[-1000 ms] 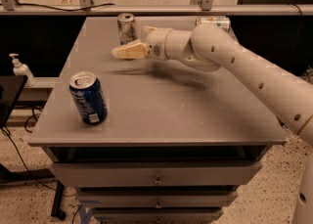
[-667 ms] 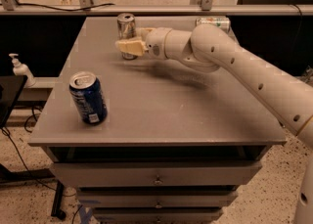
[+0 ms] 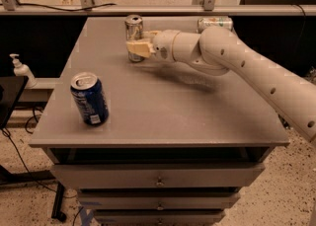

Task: Knock redbull can over

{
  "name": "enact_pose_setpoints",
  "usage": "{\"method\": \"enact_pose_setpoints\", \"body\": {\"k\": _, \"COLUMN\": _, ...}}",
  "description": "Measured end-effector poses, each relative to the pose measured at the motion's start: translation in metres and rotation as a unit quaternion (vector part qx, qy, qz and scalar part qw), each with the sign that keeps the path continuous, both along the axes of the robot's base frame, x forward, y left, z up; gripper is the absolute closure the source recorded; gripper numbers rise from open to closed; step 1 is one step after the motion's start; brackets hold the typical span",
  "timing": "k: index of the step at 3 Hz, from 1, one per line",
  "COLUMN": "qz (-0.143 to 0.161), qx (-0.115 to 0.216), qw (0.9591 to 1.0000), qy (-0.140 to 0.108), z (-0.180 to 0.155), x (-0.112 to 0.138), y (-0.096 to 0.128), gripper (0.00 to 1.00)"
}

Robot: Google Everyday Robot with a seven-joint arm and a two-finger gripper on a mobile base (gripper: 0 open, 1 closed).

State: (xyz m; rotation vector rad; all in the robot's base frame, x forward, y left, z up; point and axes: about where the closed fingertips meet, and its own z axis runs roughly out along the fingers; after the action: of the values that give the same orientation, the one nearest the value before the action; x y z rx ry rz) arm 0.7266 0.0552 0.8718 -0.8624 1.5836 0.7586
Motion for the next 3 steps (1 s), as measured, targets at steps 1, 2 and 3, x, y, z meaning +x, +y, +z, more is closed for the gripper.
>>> {"method": "enact_pose_setpoints", "body": {"k": 1, "qz": 0.004, "qx": -0.025, "qw": 0.9997, "qy": -0.006, "z": 0.012, "x": -0.003, "y": -0.021, "gripper": 1.00}}
{"method": "enact_pose_setpoints", "body": {"k": 2, "qz": 0.022, "qx": -0.079, "qw": 0.9965, "qy": -0.019, "z": 0.034, "x": -0.005, "y": -0.044, "gripper": 1.00}}
{"method": "enact_pose_setpoints", "body": {"k": 3, "qz": 0.047, "qx": -0.151, "qw": 0.9869, "qy": -0.030, "z": 0.050, "x": -0.007, "y": -0.070, "gripper": 1.00}}
